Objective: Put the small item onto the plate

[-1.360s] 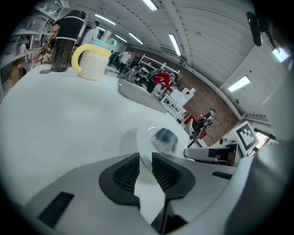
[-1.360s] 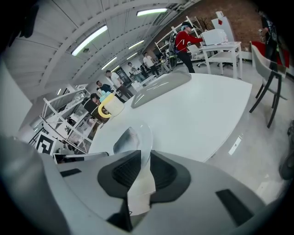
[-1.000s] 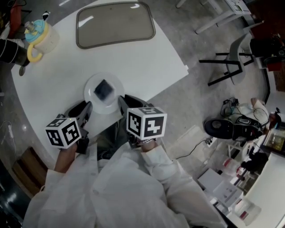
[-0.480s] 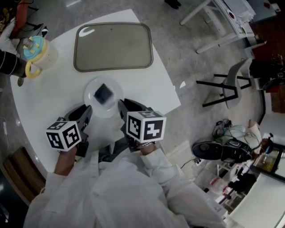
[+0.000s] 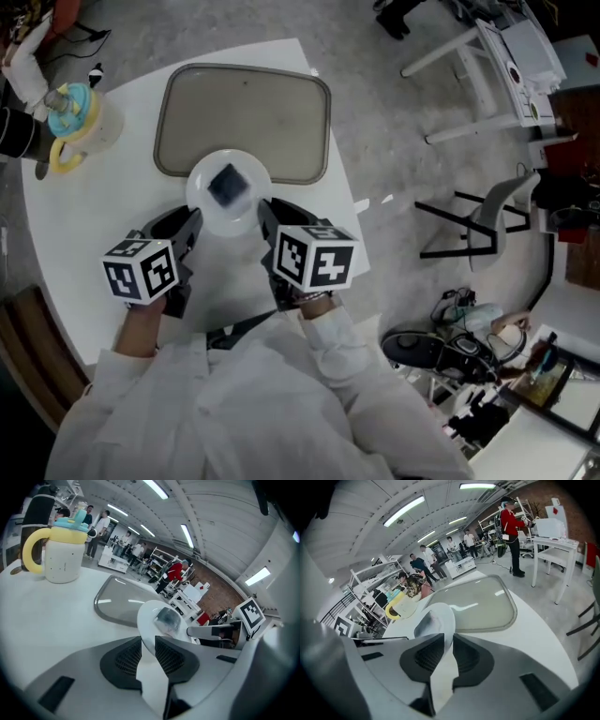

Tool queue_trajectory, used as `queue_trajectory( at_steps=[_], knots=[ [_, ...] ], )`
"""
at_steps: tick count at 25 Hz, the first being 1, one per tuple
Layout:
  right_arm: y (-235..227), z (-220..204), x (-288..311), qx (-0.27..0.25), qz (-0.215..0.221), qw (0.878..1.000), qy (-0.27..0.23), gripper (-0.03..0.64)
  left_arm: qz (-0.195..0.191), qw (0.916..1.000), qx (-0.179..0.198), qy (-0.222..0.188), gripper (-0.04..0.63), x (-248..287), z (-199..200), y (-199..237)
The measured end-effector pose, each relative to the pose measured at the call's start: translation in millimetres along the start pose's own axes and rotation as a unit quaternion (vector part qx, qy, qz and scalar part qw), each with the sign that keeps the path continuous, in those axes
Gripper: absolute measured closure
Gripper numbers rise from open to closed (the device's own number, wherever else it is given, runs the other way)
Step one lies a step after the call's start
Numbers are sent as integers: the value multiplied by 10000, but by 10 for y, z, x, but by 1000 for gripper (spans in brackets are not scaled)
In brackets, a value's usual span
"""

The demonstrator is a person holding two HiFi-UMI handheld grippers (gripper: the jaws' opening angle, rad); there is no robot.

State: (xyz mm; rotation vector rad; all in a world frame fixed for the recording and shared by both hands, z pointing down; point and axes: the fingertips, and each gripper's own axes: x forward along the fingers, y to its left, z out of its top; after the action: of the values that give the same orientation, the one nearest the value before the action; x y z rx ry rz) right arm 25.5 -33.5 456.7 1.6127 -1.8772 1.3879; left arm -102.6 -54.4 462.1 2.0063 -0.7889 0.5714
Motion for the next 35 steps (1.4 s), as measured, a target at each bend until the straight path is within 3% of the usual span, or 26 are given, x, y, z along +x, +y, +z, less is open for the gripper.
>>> queue_trajectory(
  at_steps=[10,18,35],
  knots=[
    [-317,668,421,-114,132,9998,-19,551,310,9985,-195,-400,515,552,645,101],
    [-546,1021,763,-109,159,9998,8,551,431,9976,-316,-451,515,931,932,221],
    [-817,1135,1222,-174,110,9990,399,551,911,9956,-184,-115,514,1409,1089,459]
  ],
)
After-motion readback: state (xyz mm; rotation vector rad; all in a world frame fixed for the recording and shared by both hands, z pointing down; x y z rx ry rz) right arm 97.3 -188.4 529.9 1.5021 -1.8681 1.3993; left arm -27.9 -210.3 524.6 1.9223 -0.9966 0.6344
